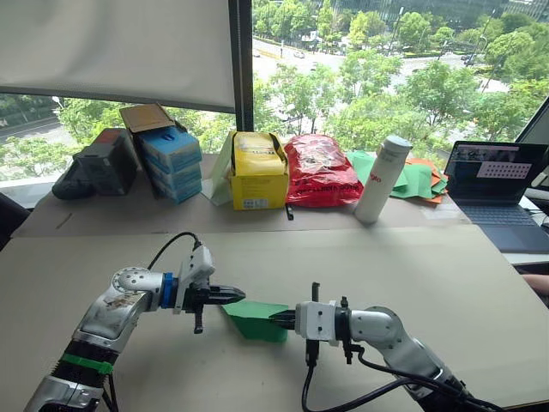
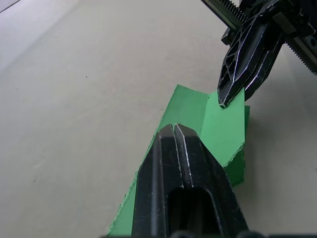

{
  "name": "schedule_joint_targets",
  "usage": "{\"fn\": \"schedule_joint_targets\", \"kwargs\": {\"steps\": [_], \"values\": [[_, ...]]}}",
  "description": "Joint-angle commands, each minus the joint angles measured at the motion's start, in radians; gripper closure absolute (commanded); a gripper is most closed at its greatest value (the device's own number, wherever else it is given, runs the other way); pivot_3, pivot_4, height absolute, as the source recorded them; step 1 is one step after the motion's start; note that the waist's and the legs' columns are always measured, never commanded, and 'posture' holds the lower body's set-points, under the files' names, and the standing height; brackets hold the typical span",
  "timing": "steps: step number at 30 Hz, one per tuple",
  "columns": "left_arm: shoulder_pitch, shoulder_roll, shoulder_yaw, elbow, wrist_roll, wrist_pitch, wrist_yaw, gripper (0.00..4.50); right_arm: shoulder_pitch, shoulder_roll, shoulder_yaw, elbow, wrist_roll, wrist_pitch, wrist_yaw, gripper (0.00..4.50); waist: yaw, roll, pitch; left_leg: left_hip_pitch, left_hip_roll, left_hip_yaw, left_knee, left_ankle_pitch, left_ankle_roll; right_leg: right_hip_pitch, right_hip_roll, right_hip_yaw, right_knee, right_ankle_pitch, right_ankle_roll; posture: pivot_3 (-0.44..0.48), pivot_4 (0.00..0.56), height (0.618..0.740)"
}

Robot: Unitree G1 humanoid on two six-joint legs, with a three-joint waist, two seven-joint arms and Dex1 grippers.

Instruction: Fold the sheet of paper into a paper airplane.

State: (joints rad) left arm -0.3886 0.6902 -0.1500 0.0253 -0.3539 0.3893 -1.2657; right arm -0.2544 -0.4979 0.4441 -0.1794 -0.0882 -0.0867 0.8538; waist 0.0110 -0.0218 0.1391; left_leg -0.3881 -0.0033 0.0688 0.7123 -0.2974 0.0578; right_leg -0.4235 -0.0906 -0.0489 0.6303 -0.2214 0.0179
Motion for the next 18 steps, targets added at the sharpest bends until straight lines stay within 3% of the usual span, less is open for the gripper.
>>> {"fn": "schedule_joint_targets", "kwargs": {"steps": [1,18], "values": [[-0.025,0.005,-0.03,0.014,0.018,-0.047,-0.054,4.48,-0.005,-0.012,-0.006,-0.02,0.014,-0.054,0.025,4.5,-0.001,0.0,0.0,0.0,0.0,0.0,0.0,0.0,0.0,0.0,0.0,0.0,0.0,0.0,0.0,0.0,0.15,0.74],[-0.021,0.016,-0.099,0.081,0.172,-0.212,-0.063,4.48,0.005,-0.048,-0.003,0.015,0.004,-0.123,0.073,4.5,0.0,0.0,0.0,0.0,0.0,0.001,0.0,-0.003,0.005,0.0,0.0,0.001,0.0,0.0,0.0,0.0,0.15,0.74]]}}
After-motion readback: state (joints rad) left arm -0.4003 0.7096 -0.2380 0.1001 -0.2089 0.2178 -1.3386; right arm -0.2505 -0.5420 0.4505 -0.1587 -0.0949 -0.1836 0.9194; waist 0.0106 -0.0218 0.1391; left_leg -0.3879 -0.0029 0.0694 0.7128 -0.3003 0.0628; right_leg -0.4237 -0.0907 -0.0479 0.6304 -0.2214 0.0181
